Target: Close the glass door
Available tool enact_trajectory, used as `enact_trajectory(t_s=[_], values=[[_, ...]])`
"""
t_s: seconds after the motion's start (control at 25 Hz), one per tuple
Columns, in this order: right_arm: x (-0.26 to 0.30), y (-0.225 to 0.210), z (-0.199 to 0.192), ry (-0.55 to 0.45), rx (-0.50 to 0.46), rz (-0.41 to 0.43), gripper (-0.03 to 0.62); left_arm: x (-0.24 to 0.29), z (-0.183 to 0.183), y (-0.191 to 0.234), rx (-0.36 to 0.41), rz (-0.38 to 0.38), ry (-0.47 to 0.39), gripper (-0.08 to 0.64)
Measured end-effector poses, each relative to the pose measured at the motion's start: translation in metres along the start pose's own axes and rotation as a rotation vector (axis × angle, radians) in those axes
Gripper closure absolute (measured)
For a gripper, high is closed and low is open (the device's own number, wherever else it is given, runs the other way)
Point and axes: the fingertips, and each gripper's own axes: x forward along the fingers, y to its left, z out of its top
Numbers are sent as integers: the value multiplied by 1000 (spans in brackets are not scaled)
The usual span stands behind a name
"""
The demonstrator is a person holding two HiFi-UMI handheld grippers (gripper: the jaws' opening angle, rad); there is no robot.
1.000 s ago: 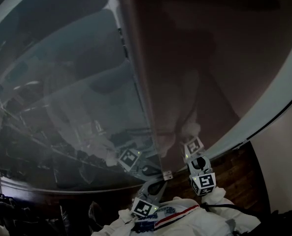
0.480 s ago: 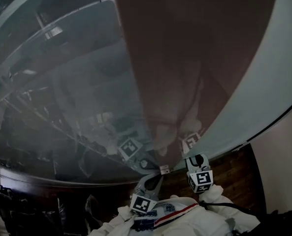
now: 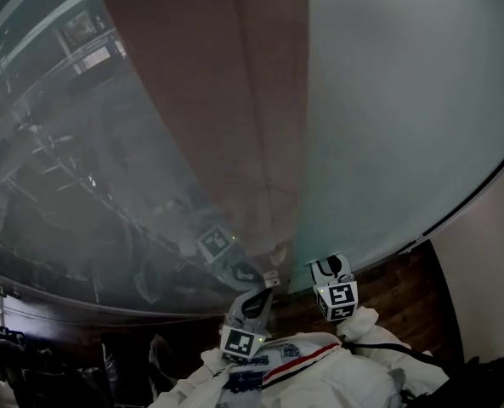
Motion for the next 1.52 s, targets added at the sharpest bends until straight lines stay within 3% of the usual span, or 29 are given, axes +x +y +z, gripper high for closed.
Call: enact_trajectory(t_s=[0.44, 1.0, 1.52], values=[[2, -1, -1, -5, -1, 3, 471, 3, -3, 2, -7, 28, 5, 557], [-1, 12, -12, -17, -2, 26, 471, -3, -23, 8, -51, 124, -19, 557], [0, 12, -16, -30, -6, 15, 471, -5, -29, 11, -92, 196, 22, 557]])
